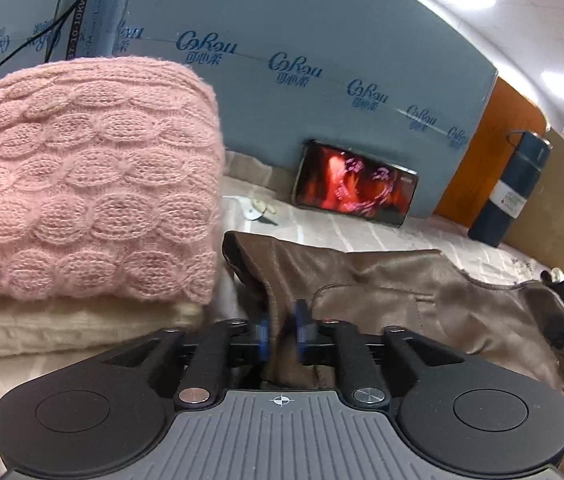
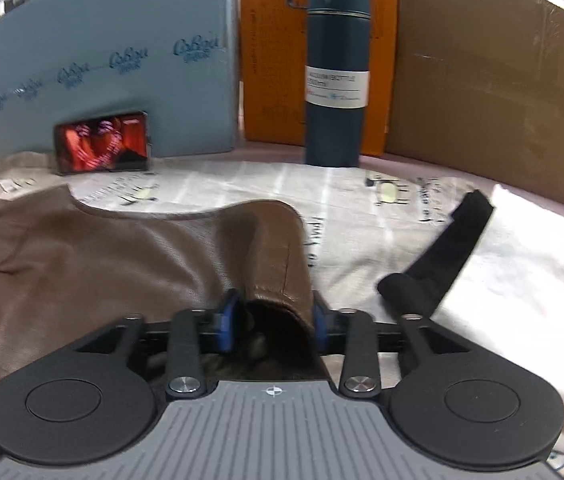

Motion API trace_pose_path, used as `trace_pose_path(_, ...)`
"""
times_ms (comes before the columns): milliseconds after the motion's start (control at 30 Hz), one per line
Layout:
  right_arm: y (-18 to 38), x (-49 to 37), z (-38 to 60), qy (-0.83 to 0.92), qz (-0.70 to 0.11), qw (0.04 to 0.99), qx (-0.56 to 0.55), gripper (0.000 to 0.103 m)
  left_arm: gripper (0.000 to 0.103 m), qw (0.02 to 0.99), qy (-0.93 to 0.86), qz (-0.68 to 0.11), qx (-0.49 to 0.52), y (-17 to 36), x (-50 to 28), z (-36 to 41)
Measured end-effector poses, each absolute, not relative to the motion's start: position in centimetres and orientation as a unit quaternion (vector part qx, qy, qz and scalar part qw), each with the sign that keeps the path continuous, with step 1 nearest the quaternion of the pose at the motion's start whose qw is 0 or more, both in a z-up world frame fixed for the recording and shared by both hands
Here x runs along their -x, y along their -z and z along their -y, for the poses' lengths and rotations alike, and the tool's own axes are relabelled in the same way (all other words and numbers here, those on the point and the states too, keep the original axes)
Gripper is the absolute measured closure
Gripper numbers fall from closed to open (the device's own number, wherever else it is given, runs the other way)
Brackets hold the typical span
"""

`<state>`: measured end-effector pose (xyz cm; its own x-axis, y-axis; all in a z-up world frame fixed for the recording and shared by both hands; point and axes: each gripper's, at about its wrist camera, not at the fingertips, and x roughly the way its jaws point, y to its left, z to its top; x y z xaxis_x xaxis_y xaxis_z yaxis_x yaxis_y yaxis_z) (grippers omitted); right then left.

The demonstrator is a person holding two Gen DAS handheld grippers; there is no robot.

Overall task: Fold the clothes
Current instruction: 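Lay the jacket edge back down and open both grippers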

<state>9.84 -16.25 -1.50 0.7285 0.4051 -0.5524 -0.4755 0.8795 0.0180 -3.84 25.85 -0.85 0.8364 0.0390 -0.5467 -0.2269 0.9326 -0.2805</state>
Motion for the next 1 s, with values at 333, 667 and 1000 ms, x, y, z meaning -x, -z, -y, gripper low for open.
trace_pose_path(333, -0.9, -6.0, 17.9, -0.211, -0.232, 0.946, 0.088, 0.019, 0.019, 0.958, -0.048, -0.238, 0.15, -2.0, 7.8, -25.2)
trace_pose_path(667, -0.9, 1.5, 15.5, -0.349, -0.228, 0.895, 0.155, 0.004, 0.012, 0.969, -0.001, -0.237, 0.077, -2.0, 14.1, -20.4)
trace_pose_path(1000, 1.1, 4.6, 13.3, -0.358, -0.224, 0.881, 0.212, 0.003, 0.012, 0.962, 0.053, -0.266, -0.012, -1.0, 18.1, -15.9)
